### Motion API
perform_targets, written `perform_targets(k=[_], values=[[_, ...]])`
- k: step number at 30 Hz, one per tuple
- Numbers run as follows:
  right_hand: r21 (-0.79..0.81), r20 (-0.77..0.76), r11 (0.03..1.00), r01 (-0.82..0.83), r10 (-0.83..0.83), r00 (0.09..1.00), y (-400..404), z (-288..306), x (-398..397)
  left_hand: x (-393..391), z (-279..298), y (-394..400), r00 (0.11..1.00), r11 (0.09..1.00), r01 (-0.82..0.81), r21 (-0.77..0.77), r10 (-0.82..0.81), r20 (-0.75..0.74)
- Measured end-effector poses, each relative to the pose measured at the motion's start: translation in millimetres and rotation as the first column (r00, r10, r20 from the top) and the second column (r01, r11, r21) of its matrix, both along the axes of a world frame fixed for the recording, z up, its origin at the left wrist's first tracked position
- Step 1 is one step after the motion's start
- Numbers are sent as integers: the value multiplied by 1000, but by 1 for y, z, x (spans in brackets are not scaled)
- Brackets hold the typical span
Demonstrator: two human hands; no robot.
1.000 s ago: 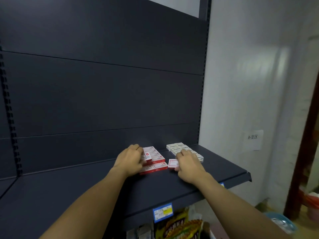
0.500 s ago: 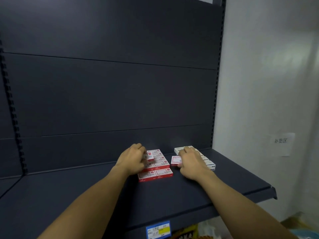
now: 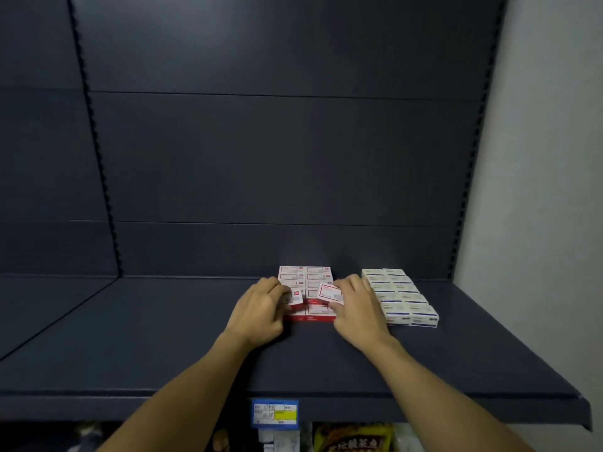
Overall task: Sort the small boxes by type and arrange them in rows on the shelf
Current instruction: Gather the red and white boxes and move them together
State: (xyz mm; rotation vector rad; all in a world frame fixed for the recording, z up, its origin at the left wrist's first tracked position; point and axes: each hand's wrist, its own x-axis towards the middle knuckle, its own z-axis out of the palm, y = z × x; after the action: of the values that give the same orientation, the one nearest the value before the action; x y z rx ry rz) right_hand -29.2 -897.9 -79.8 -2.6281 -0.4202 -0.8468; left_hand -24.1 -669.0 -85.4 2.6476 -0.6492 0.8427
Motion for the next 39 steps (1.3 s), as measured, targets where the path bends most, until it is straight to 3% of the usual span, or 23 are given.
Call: perform_targets(k=[7,12,39], values=[[123,43,983,-140,136,990,-2,-11,13,2,-1,-2,999,999,35,31,-35,16],[26,15,983,-184,184,983,2,-15,18,6,-5,0,999,999,42,33,-42,17],[28,-1,983,-184,184,983,1,-19,16,3,-8,-1,998,998,58,-21,-58,8]])
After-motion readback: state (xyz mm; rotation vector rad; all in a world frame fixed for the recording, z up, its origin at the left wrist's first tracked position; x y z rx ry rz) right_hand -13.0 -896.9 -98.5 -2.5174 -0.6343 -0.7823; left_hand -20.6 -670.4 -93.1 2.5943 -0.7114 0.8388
